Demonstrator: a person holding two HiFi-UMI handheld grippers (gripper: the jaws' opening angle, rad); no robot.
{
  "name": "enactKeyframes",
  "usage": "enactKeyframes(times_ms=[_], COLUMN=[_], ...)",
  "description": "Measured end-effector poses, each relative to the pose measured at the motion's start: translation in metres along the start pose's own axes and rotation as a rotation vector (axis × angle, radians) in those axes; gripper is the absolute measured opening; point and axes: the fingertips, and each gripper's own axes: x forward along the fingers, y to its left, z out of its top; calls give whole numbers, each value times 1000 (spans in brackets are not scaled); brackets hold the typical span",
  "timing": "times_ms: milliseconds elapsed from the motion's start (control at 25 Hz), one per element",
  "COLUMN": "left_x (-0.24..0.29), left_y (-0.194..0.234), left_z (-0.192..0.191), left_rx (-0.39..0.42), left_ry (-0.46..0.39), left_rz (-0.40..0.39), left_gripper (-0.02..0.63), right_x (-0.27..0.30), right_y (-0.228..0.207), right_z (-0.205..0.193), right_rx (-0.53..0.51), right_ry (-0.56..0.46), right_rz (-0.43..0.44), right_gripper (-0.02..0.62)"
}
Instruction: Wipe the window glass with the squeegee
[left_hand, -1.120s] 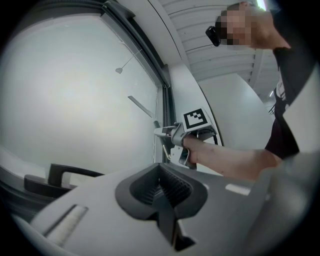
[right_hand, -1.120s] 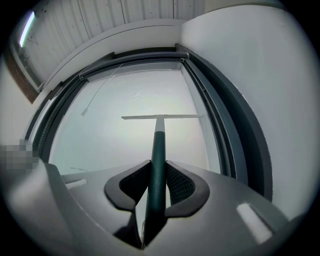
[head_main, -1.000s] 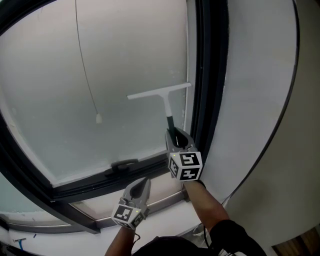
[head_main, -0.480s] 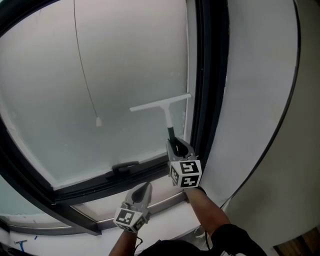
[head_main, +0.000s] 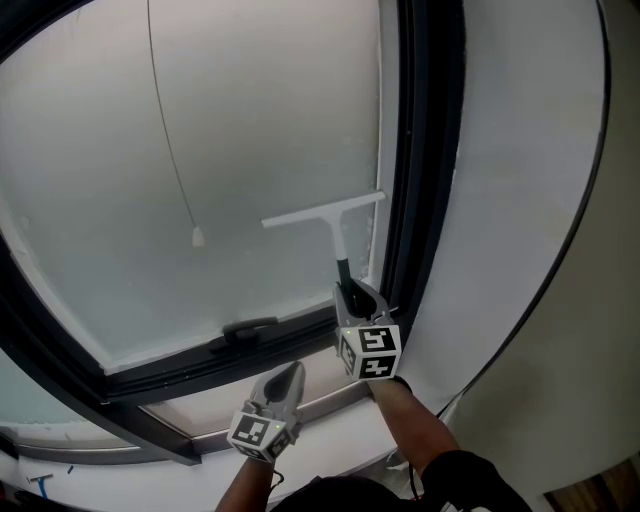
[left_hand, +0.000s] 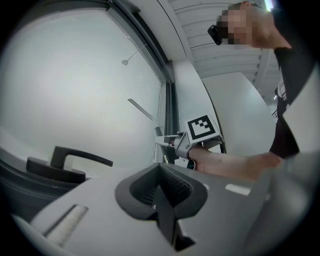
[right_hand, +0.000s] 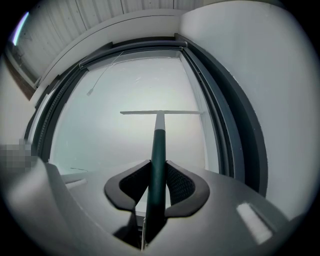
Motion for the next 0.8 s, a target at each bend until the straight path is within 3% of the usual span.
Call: enactKeyframes(times_ms=[800], left_x=[-5], left_y=[8], left_z=[-15], left_rx=[0], left_ry=[35], left_rz=[6], left_gripper=[0], right_x=[-8], right_y=[1], right_z=[-42], right_rx=[13], right_ry=[60], right_rz=[-26], right_gripper=[97])
